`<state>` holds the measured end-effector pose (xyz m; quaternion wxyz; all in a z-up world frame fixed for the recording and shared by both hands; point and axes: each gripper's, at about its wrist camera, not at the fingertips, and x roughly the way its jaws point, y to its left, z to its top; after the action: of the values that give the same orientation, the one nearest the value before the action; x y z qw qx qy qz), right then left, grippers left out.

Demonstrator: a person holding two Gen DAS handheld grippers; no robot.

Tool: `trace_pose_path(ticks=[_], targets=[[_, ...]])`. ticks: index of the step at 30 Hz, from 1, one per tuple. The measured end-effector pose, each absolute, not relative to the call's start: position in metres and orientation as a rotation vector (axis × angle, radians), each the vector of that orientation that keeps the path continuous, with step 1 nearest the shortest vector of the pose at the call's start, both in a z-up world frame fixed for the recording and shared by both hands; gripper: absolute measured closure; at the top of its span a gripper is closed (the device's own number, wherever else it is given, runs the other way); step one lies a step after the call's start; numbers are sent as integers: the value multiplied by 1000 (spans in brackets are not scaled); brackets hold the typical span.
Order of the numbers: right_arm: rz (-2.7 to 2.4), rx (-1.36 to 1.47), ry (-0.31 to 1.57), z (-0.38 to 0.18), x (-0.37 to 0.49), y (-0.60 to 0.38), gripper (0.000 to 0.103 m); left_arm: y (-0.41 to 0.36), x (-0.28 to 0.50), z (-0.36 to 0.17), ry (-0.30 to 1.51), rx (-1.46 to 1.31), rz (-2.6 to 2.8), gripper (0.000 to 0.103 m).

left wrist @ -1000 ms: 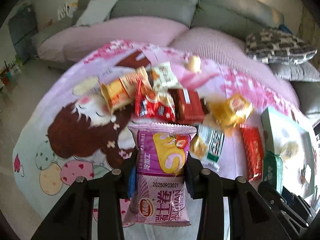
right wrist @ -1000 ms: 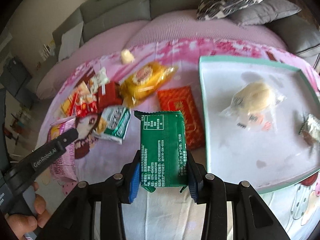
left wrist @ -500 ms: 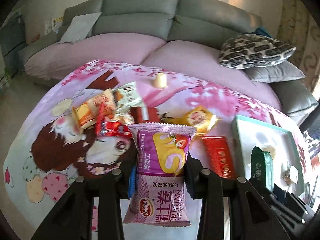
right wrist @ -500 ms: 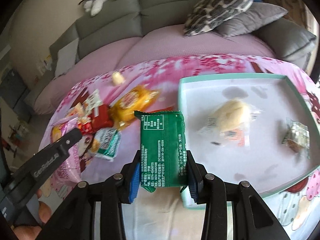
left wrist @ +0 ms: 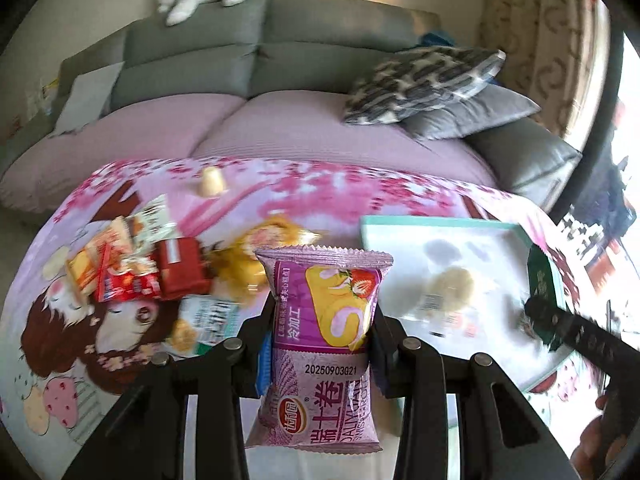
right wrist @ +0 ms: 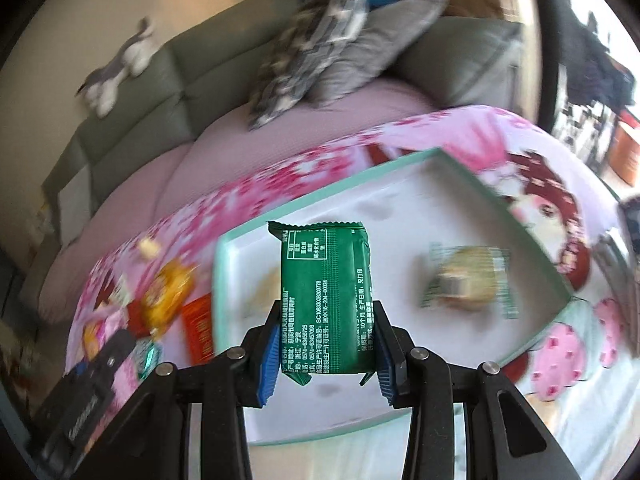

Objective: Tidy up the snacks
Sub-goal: 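Carry both packs into the tray and open both tools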

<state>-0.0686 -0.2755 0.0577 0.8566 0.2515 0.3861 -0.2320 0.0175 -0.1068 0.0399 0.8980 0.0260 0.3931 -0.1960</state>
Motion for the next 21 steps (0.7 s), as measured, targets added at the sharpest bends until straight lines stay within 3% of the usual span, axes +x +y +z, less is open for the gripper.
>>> trace_pose_path(ticks=[21], targets=[[-581, 630, 854, 33, -85, -315, 60, -196, 2, 10, 905, 223, -600, 63]])
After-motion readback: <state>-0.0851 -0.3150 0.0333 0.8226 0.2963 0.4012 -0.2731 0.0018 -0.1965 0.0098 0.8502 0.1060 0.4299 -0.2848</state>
